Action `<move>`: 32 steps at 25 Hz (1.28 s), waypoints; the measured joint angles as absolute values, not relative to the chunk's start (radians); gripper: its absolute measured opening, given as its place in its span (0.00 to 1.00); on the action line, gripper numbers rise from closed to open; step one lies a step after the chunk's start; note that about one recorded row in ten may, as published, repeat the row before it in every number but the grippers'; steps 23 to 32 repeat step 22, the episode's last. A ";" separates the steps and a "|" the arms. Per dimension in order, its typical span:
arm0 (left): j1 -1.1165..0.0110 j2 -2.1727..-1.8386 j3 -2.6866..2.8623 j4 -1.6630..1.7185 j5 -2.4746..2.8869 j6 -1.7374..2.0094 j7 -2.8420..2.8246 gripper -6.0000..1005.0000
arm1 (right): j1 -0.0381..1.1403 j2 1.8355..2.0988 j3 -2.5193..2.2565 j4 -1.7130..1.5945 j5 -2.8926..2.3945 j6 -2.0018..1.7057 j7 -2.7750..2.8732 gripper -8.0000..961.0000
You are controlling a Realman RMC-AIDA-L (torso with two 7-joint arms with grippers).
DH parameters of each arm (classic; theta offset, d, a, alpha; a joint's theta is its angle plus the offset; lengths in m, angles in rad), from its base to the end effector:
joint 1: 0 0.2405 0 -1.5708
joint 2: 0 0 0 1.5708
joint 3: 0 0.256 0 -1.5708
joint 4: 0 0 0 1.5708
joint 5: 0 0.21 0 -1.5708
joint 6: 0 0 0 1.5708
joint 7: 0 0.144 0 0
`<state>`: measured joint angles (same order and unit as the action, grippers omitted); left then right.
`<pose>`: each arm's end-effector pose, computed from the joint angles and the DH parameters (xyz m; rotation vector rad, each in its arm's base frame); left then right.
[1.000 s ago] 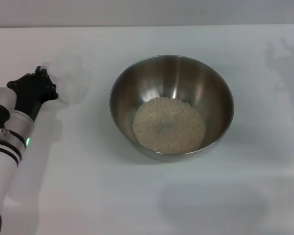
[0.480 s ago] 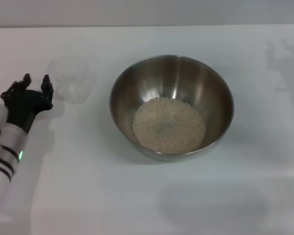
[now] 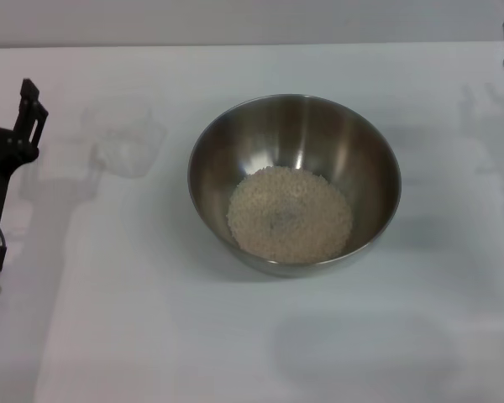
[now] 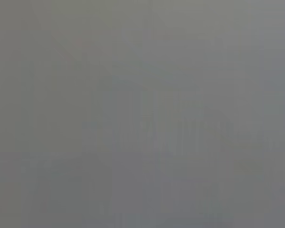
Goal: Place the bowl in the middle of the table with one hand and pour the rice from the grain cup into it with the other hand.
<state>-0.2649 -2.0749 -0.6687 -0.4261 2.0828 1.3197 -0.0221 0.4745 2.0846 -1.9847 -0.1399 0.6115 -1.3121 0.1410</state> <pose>-0.3053 0.2869 -0.0241 -1.4601 -0.5425 -0.8700 0.3051 0.3445 0.0145 -1.4930 0.3798 0.8176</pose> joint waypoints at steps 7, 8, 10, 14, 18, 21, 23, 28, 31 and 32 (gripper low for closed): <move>-0.301 -2.077 -0.658 -0.425 2.083 1.320 -0.023 0.76 | 0.449 2.088 -1.984 -0.147 0.591 -1.210 0.247 0.45; -0.304 -2.077 -0.657 -0.425 2.083 1.318 -0.023 0.76 | 0.449 2.088 -1.982 -0.147 0.589 -1.201 0.251 0.45; -0.308 -2.077 -0.657 -0.423 2.083 1.316 -0.023 0.76 | 0.441 2.089 -1.977 -0.153 0.589 -1.194 0.252 0.46; -0.309 -2.078 -0.651 -0.408 2.083 1.315 -0.023 0.76 | 0.430 2.091 -1.976 -0.162 0.590 -1.210 0.248 0.47; -0.309 -2.079 -0.645 -0.391 2.082 1.313 -0.023 0.75 | 0.427 2.091 -1.976 -0.160 0.591 -1.224 0.241 0.63; -0.309 -2.078 -0.644 -0.389 2.079 1.316 -0.023 0.75 | 0.433 2.091 -1.976 -0.157 0.591 -1.227 0.238 0.71; -0.308 -2.078 -0.644 -0.389 2.078 1.320 -0.023 0.75 | 0.435 2.091 -1.976 -0.157 0.591 -1.228 0.234 0.71; -0.308 -2.078 -0.644 -0.389 2.078 1.320 -0.023 0.75 | 0.435 2.091 -1.976 -0.157 0.591 -1.228 0.234 0.71; -0.308 -2.078 -0.644 -0.389 2.078 1.320 -0.023 0.75 | 0.435 2.091 -1.976 -0.157 0.591 -1.228 0.234 0.71; -0.308 -2.078 -0.644 -0.389 2.078 1.320 -0.023 0.75 | 0.435 2.091 -1.976 -0.157 0.591 -1.228 0.234 0.71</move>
